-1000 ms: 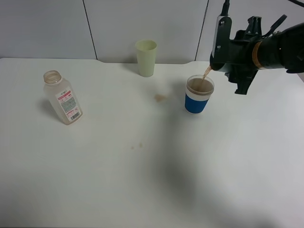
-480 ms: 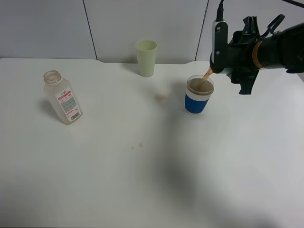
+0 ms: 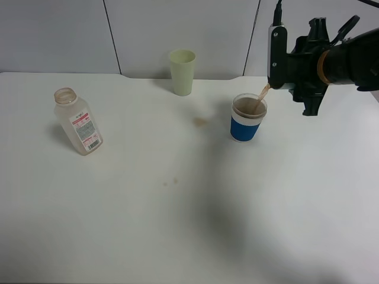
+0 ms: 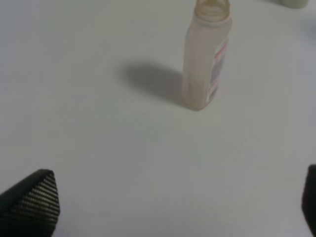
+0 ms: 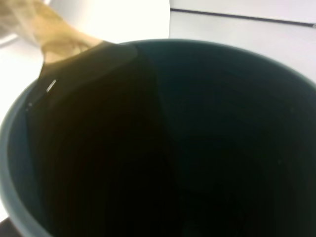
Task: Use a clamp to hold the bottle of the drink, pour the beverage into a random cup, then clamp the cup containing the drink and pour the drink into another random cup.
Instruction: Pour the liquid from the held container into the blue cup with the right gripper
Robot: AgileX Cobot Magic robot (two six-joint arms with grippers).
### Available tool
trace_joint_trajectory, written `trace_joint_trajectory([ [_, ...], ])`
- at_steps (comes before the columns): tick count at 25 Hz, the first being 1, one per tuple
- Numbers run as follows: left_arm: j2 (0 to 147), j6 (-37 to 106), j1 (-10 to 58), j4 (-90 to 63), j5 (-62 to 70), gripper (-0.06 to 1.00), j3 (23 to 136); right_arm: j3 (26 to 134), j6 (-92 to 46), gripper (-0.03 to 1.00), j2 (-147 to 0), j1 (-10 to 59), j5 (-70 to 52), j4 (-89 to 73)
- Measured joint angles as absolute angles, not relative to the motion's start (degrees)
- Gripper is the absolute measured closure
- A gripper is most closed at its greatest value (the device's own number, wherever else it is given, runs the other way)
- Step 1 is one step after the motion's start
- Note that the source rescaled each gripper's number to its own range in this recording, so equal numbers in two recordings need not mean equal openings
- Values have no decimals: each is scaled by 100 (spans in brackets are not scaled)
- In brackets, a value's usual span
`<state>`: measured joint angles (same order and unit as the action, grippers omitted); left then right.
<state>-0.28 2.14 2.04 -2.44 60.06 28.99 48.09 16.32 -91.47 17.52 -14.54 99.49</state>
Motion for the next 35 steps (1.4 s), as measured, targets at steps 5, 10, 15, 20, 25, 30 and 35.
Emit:
trace_joint_trajectory([
  [5,-28,214,204,-244,6006,-5,2899,4809,1507,95,-9147,1752,-1518,9949],
  [10,-28,214,204,-244,6011,-5,2899,4809,1392,95,-9147,1763,-1592,9949],
  [15,-28,214,204,-244,6011,-5,2899,4809,1326,95,-9147,1794,-1579,9949],
  [20,-28,214,204,-245,6011,-5,2899,4809,1132,95,-9147,1808,-1579,9949],
  [25,-28,214,204,-245,6011,-5,2899,4809,989,95,-9147,1895,-1580,9949],
  [30,-28,214,204,-245,6011,-5,2899,4809,868,95,-9147,1972,-1593,9949],
  [35,-28,214,204,-245,6011,-5,2899,4809,830,95,-9147,2033,-1644,9949],
])
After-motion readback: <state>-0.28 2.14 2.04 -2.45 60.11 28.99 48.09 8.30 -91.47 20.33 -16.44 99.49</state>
